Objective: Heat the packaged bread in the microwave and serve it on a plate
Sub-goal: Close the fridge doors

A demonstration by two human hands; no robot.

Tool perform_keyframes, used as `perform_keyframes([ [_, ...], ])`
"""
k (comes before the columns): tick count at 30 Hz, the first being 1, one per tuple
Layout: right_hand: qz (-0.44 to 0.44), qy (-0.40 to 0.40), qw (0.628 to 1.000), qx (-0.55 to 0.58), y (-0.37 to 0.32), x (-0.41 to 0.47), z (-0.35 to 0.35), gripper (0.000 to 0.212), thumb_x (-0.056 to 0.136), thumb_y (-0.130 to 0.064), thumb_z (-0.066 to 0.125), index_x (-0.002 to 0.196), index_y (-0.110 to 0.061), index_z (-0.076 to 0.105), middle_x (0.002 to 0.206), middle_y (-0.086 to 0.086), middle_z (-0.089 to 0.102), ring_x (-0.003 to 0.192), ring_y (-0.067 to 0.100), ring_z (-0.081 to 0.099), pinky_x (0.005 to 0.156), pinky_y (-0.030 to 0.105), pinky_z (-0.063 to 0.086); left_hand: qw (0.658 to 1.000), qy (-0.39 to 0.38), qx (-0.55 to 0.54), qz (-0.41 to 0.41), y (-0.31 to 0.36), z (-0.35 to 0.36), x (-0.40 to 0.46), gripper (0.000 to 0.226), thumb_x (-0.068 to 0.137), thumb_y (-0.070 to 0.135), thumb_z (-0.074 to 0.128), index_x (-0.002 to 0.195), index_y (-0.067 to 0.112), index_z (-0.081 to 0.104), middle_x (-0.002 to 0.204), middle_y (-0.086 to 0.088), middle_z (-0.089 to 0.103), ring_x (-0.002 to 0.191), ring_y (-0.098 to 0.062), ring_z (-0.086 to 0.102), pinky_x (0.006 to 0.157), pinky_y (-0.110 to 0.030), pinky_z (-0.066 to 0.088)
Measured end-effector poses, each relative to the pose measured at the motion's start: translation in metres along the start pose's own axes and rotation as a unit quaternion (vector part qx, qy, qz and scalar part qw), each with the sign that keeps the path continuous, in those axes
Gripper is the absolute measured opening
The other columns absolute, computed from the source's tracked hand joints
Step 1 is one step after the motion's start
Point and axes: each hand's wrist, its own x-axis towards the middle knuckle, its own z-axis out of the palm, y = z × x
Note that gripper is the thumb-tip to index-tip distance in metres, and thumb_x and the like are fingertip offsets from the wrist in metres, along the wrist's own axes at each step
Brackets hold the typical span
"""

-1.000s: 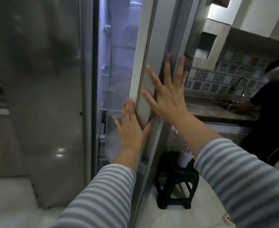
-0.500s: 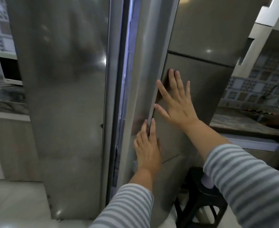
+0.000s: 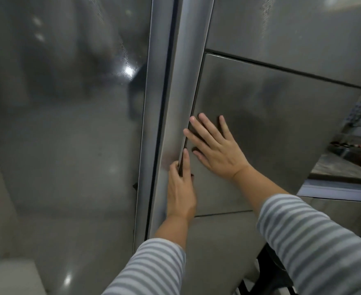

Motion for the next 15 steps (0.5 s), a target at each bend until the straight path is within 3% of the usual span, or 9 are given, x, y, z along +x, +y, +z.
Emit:
perform_keyframes([
  [4,-0.029,0.021,0.999,-0.019,0.007,0.014,0.032,0.056,0.097,-0.032,0.046,0.149,-0.018,0.03,0.155,0.003,0.023,0.145,0.024,0.023,0.114,0.055,0.024,1.0,-0.011,-0.026,0.006,-0.02,0.007,0.021,0.098,0.092,0.011,0.054,0.142,0.046,-0.024,0.129,-0.011,0.035,0.103,-0.027,0.051,0.085,-0.042,0.051],
  [8,-0.028,0.041,0.998,-0.04,0.01,0.018,0.057,0.062,0.095,-0.033,0.045,0.151,-0.019,0.024,0.156,0.0,0.024,0.146,0.023,0.02,0.115,0.052,0.016,1.0,-0.014,-0.005,-0.002,-0.031,0.019,0.031,0.112,0.083,0.03,0.07,0.145,0.04,-0.022,0.131,-0.014,0.035,0.11,-0.028,0.051,0.09,-0.037,0.05],
  [11,-0.024,0.046,0.997,-0.05,0.01,0.021,0.069,0.061,0.096,-0.034,0.042,0.151,-0.019,0.023,0.156,0.001,0.025,0.147,0.021,0.011,0.115,0.052,0.012,1.0,-0.016,0.011,-0.014,-0.036,0.027,0.039,0.116,0.078,0.028,0.077,0.148,0.036,-0.016,0.131,-0.018,0.038,0.112,-0.031,0.051,0.092,-0.04,0.05],
  [15,-0.027,0.056,0.996,-0.062,0.011,0.025,0.079,0.059,0.095,-0.034,0.042,0.15,-0.018,0.029,0.157,0.002,0.025,0.146,0.024,0.021,0.114,0.053,0.017,0.999,-0.005,0.032,-0.021,-0.041,0.033,0.046,0.117,0.072,0.025,0.082,0.149,0.03,-0.006,0.128,-0.02,0.042,0.109,-0.032,0.054,0.089,-0.04,0.051],
])
